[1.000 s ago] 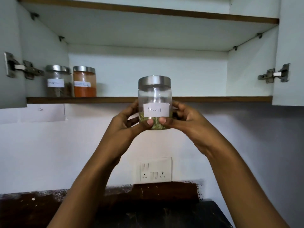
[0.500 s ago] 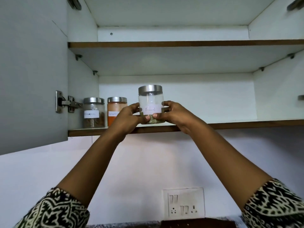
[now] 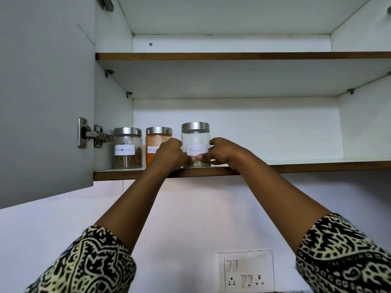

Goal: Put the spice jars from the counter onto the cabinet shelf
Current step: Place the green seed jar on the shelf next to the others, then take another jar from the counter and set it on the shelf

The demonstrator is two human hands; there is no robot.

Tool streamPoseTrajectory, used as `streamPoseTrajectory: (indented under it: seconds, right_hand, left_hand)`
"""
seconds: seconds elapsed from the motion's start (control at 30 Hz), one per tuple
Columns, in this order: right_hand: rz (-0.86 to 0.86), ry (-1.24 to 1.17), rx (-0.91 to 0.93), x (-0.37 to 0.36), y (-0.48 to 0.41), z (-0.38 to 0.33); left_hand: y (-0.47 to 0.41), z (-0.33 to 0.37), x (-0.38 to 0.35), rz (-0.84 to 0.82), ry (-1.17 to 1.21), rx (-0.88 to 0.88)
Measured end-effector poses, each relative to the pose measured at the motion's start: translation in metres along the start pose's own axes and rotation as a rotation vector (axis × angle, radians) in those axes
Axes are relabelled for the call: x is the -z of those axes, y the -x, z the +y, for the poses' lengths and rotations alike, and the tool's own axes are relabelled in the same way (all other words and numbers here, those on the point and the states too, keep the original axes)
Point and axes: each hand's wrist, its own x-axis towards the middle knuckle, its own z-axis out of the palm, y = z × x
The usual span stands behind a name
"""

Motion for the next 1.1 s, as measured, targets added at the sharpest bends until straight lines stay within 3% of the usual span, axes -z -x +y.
streamPoseTrajectory:
  seconds: [0.23,1.0,1.1]
  right_hand:
    - [0.013,0.028,-0.036,-0.010,-0.014,-0.002]
    - [-0.049,0.254,-0.065,-0.020,-0.014,-0.012]
    - [0.060,0.278,-0.018,-0.019,0.001,-0.015]
  left_hand:
    - [-0.010,0.001,-0.005,0.043,-0.118,0.049]
    - [-0.009,0.000,-0.016,0.160,-0.129,0.096]
    - [0.000,0.004,-0.011,0.170,-0.099,0.099]
